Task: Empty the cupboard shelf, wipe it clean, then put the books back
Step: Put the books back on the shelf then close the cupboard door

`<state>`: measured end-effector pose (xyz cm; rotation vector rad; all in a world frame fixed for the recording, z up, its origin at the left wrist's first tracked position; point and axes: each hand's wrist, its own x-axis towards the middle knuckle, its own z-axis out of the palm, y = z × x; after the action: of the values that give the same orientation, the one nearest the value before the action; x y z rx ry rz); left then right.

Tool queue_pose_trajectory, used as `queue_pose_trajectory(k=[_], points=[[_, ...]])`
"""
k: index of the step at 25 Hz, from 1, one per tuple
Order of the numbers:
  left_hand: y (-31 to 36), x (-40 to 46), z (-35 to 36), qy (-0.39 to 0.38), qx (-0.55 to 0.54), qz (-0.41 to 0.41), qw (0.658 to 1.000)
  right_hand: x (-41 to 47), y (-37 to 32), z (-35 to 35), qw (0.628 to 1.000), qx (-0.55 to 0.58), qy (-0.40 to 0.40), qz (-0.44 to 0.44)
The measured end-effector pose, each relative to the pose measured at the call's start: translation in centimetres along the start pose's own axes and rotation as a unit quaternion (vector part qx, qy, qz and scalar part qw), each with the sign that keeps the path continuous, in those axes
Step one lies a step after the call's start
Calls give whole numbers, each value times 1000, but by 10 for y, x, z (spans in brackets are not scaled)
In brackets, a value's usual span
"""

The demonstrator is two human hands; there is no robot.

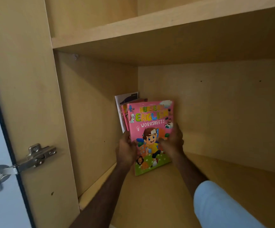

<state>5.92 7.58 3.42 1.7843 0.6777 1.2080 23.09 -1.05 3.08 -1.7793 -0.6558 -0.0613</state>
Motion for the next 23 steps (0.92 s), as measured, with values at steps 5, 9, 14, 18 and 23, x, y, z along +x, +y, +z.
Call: queue_pose_trajectory(k=[5, 9, 14, 18, 23], points=[[0, 5, 27, 92, 19, -25, 995, -43, 4, 24, 986, 24, -160, 25], [-6, 10, 25, 111, 96, -2, 989, -44, 18, 21, 962, -31, -272, 11], [-11, 18, 20, 102, 165, -10, 981, -52, 34, 41, 948, -154, -278, -9], [-15, 16, 13, 98, 168, 11, 981, -62, 31, 54, 948, -201, -246, -29], [-28, 22, 4, 94, 173, 12, 980, -59, 23, 53, 944, -207, -255, -26]])
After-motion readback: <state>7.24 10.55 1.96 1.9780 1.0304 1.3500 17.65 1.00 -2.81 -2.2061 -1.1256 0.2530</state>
